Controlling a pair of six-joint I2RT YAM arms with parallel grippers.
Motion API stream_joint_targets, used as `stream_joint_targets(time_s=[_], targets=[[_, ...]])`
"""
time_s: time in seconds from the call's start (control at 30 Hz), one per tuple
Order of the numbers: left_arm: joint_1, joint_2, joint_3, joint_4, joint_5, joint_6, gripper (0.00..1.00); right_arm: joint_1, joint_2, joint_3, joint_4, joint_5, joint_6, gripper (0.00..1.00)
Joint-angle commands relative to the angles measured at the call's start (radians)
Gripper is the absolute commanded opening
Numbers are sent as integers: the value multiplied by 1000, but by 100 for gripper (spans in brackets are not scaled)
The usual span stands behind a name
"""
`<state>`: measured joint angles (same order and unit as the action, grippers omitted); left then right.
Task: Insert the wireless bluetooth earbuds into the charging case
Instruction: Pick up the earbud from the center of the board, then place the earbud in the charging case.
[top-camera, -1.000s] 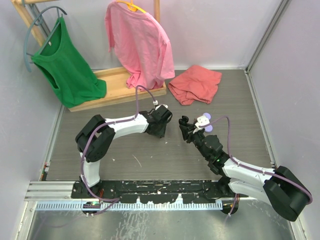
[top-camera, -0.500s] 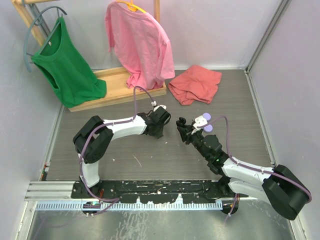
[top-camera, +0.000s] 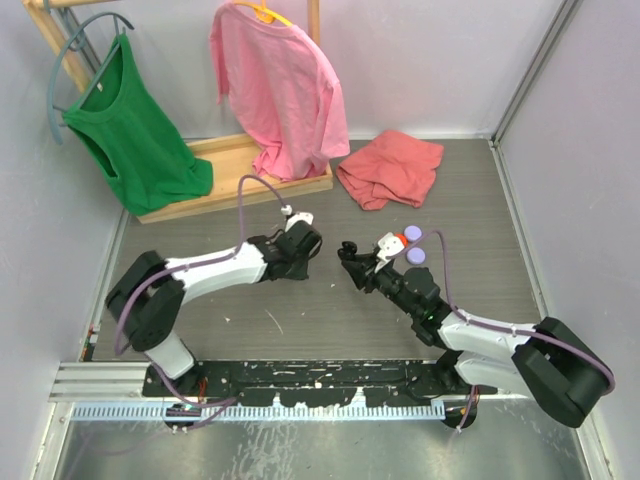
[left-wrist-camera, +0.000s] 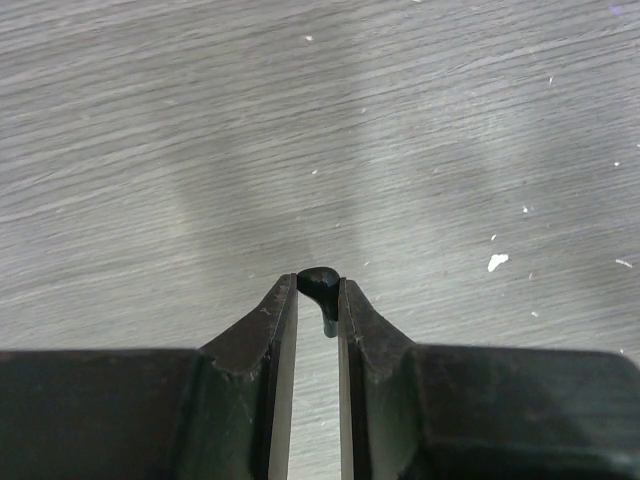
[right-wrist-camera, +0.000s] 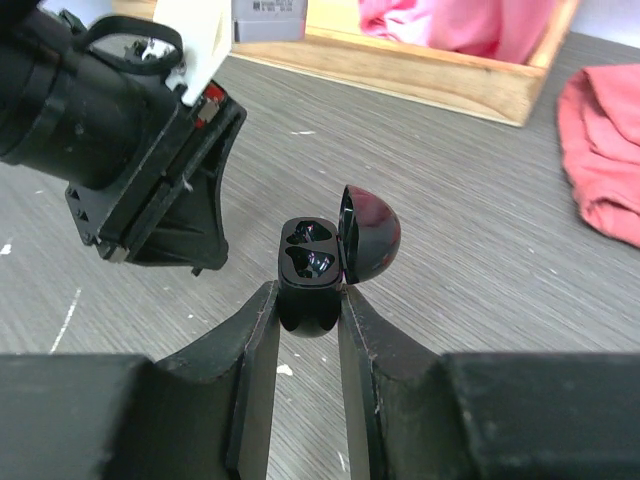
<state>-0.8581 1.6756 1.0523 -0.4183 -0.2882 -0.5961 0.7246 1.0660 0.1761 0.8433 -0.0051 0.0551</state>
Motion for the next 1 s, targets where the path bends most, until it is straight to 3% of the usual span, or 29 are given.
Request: stream_joint_targets(time_s=[0.0,0.33,0.57,0.97], targets=[[-7,-164,-59,47,-110,-18,10,1,48,25,174,-144,-15,1],[-77,-466,-173,234,-202,98,7,1,137,20,343,-289,11,1],[-135,-645,-277,453,-165,198,7,4,162,39,414,-349,38,1],[-190,-691,-336,686,-23,318,8,9,133,32,503,-401,31,1]])
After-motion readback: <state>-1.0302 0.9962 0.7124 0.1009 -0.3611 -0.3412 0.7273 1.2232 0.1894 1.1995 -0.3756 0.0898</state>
